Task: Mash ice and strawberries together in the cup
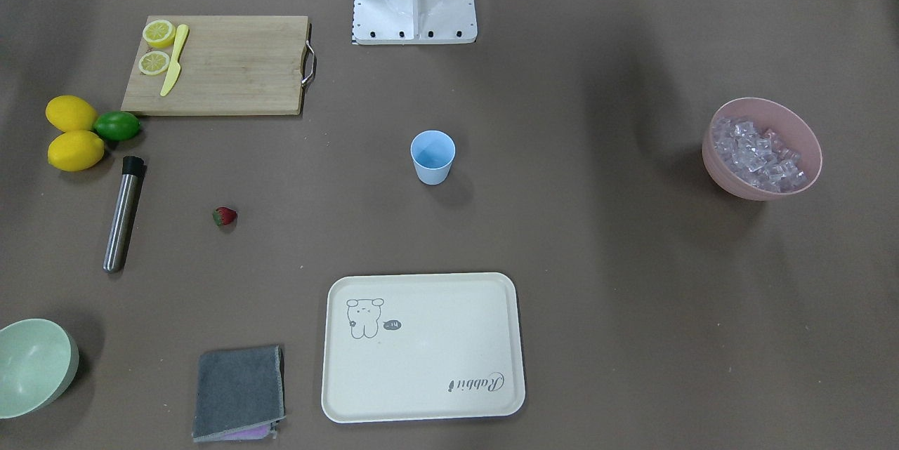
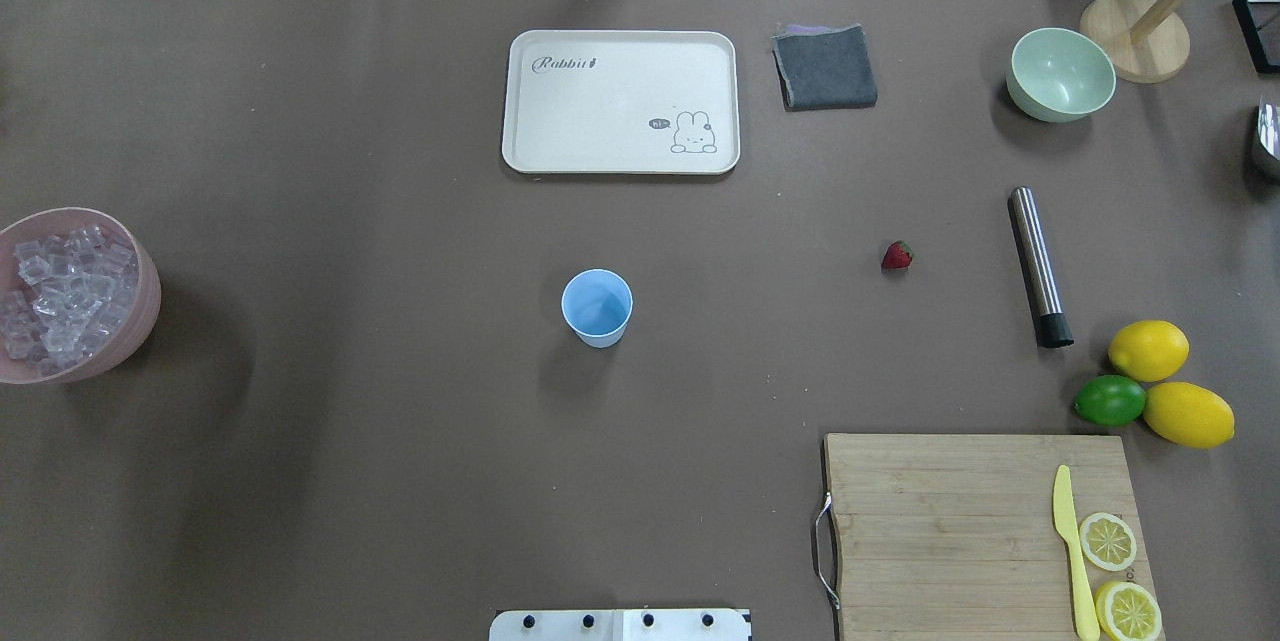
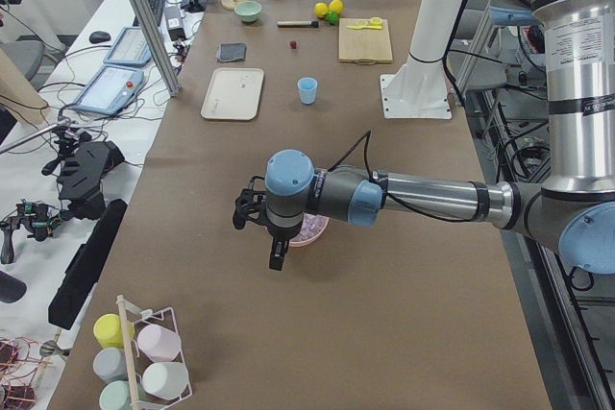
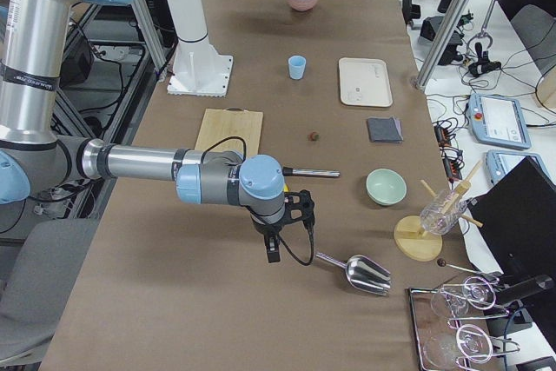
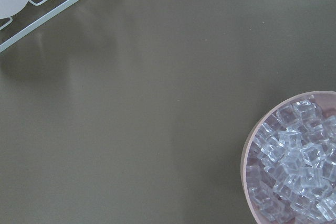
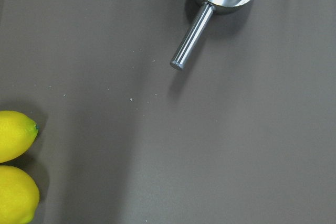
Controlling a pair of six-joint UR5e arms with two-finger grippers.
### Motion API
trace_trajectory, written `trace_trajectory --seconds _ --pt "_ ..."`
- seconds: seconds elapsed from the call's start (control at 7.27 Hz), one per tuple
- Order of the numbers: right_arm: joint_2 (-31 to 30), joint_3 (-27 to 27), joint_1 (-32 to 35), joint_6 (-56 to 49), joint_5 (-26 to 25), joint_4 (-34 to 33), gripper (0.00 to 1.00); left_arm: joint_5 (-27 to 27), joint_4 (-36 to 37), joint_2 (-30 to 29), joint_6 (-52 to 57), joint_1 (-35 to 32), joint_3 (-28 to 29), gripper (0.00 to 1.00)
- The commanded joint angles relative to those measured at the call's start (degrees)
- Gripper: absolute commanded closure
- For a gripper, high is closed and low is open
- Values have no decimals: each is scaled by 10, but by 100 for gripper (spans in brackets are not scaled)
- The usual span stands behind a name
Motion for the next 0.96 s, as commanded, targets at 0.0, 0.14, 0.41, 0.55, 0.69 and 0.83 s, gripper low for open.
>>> trace_trajectory --seconds 0.0,0.14,0.41,0.55,0.69,0.83 --pt "-2 1 0 0 1 0 0 0 1 -1 -1 0 0 3" --pt "0 1 0 2 1 0 0 2 0 -4 -1 0 -2 3" --pt "0 1 0 -1 1 0 0 0 0 -12 4 -1 -1 3" --pt "-4 3 3 -4 1 0 0 0 -1 -18 5 -1 -2 3" --pt "-13 7 10 -5 2 0 0 1 -1 -32 4 0 0 3" --pt "-19 11 13 -5 10 0 0 3 0 -38 5 0 3 3"
